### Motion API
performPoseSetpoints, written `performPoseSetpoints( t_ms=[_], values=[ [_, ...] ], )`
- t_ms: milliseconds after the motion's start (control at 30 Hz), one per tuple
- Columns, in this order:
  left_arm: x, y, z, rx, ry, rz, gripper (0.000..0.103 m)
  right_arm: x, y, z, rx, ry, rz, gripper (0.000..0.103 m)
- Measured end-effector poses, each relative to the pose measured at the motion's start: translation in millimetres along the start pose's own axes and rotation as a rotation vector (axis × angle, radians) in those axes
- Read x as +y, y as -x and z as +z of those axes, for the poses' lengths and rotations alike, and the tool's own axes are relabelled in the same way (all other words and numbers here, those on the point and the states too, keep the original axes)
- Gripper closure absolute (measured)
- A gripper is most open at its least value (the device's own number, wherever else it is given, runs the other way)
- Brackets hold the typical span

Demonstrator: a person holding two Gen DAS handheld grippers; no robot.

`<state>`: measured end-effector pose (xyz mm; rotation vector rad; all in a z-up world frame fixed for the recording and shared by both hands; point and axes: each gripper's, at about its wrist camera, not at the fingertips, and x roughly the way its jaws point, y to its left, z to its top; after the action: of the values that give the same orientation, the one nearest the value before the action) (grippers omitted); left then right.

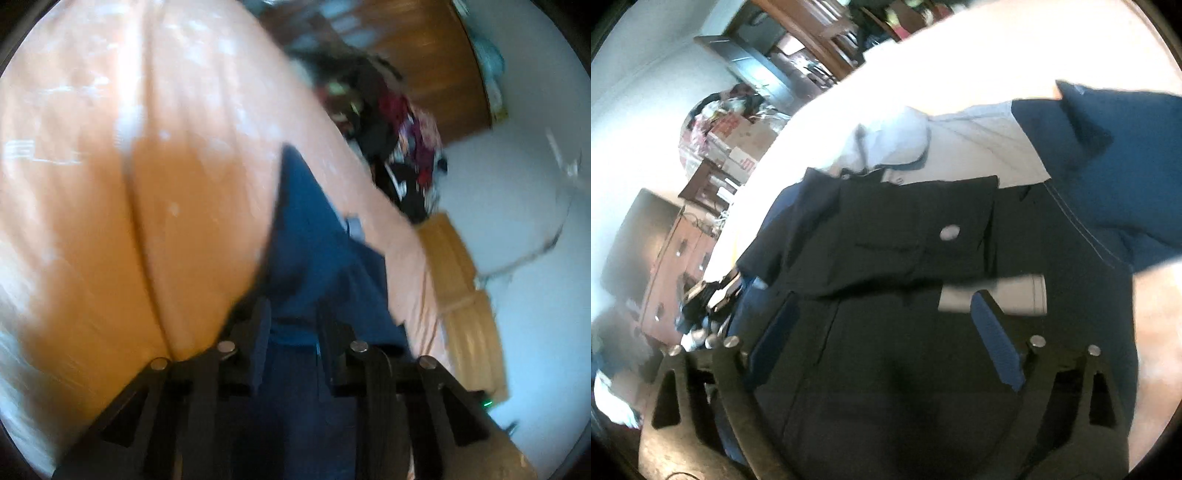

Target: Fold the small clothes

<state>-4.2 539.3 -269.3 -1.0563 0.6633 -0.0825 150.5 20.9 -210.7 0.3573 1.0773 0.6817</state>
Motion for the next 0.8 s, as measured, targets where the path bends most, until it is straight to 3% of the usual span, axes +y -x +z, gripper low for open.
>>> performPoseSetpoints(
  t_ms=[233, 300, 333, 367, 433, 567, 633, 800],
  values=[
    [-5, -9, 0, -0.001, 0.001, -0.015, 0.075, -33, -27, 14, 0.030, -0.176, 0.030, 0.025],
    [0, -4, -3, -0.004, -0.003, -0.013, 0.075, -34, -33, 19, 0.036, -0.182, 0.037, 0.036],
    [0, -4, -3, -0.005, -0.006, -0.011, 0.075, -33, -35, 22, 0.042, -0.177, 0.030, 0.050],
    [-2, -5, -3, -0.006, -0.007, -0.011, 0.075, -33, -37, 26, 0.051, -0.172, 0.024, 0.076],
    [0, 0, -5, -0.006, -0.006, -0.010, 0.075, -33, -36, 35, 0.058, -0.161, 0.047, 0.102],
    [-1, -3, -4, -0.002, -0.016, 0.014, 0.075, -30, -5, 54, -0.027, -0.098, 0.051, 0.103],
    [-3, -6, -2, 0.003, -0.019, 0.027, 0.075, -39, 15, 61, -0.084, -0.082, 0.012, 0.103],
    [-4, -10, -1, 0.016, -0.028, 0.050, 0.075, -65, 20, 56, -0.058, -0.071, -0.077, 0.103]
  ],
)
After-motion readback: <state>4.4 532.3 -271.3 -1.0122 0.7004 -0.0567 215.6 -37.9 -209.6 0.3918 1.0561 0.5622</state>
